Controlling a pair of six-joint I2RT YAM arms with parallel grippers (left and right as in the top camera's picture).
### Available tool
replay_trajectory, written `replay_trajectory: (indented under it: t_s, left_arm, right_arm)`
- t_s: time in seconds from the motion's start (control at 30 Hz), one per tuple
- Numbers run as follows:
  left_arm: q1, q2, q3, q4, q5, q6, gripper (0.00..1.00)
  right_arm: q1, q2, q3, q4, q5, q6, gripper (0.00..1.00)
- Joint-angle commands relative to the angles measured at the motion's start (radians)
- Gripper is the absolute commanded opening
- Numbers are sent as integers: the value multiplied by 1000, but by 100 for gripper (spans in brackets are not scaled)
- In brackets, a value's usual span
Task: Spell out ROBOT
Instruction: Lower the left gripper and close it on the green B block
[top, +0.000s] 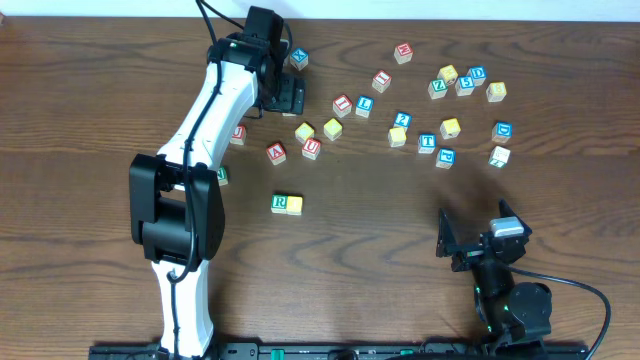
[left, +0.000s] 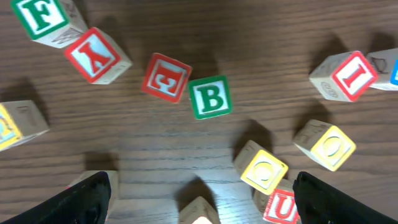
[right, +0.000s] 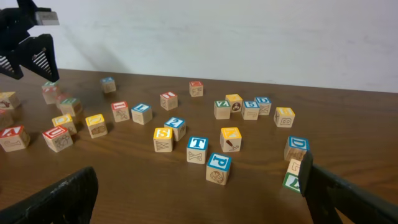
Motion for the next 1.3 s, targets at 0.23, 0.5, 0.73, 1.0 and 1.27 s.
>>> replay_trajectory:
  t_s: [0.23, 0.5, 0.73, 1.0, 1.27]
  left_arm:
    - [-53, 43, 31, 22, -126, -95, 92]
    - [-80, 106, 31, 29, -175, -127, 92]
    - [-78, 117, 31, 52, -169, -146, 92]
    - [-78, 168, 31, 126, -17, -204, 88]
    - [-55, 194, 32, 130, -18, -204, 88]
  right_arm:
    - [-9, -2, -1, -5, 8, 10, 99]
    - [-9, -2, -1, -5, 8, 10, 99]
    - [-9, -2, -1, -5, 8, 10, 99]
    - [-9, -2, -1, -5, 8, 10, 99]
    - [-9, -2, -1, -5, 8, 10, 99]
